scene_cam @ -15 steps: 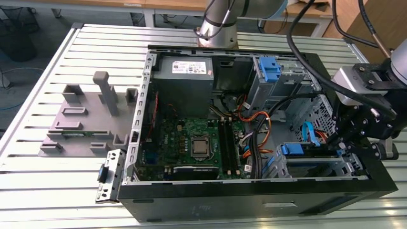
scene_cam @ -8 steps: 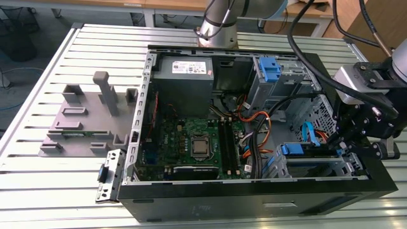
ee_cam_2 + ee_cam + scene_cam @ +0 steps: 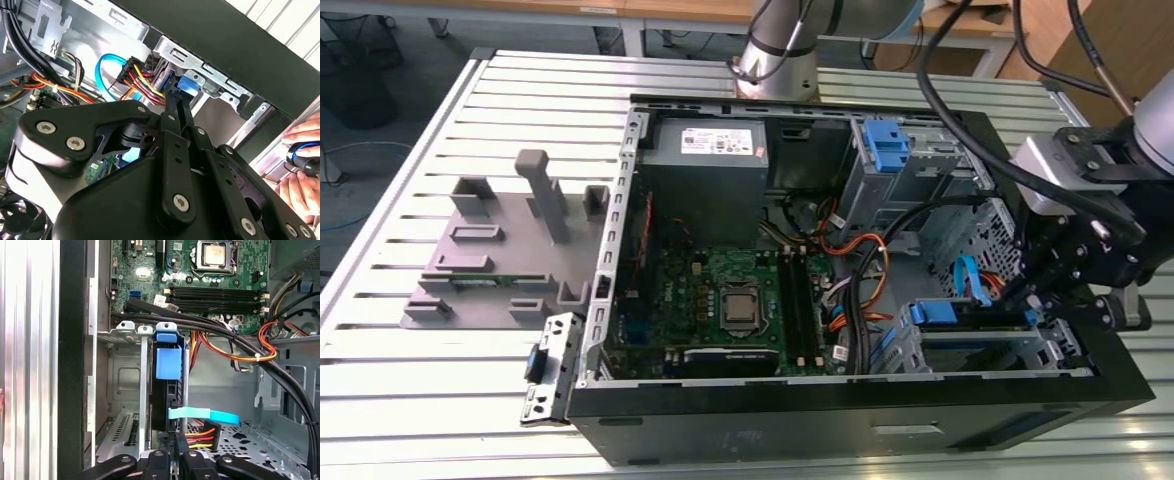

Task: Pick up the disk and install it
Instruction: 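Insert the second disk wire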

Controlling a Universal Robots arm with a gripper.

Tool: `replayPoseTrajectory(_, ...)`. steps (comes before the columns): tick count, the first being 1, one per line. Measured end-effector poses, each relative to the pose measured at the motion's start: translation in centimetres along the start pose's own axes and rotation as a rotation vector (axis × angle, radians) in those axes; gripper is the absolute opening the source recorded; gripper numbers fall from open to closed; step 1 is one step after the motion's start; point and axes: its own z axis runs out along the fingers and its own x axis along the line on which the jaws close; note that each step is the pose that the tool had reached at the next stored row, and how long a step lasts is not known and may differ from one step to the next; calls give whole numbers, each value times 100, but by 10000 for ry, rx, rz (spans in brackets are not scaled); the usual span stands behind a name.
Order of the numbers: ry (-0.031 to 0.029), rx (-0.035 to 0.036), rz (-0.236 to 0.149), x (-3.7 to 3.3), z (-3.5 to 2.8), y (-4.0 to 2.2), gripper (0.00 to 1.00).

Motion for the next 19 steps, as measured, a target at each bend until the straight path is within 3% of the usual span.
replayPoseTrajectory(19,-14,1,21,-25,17,36,17)
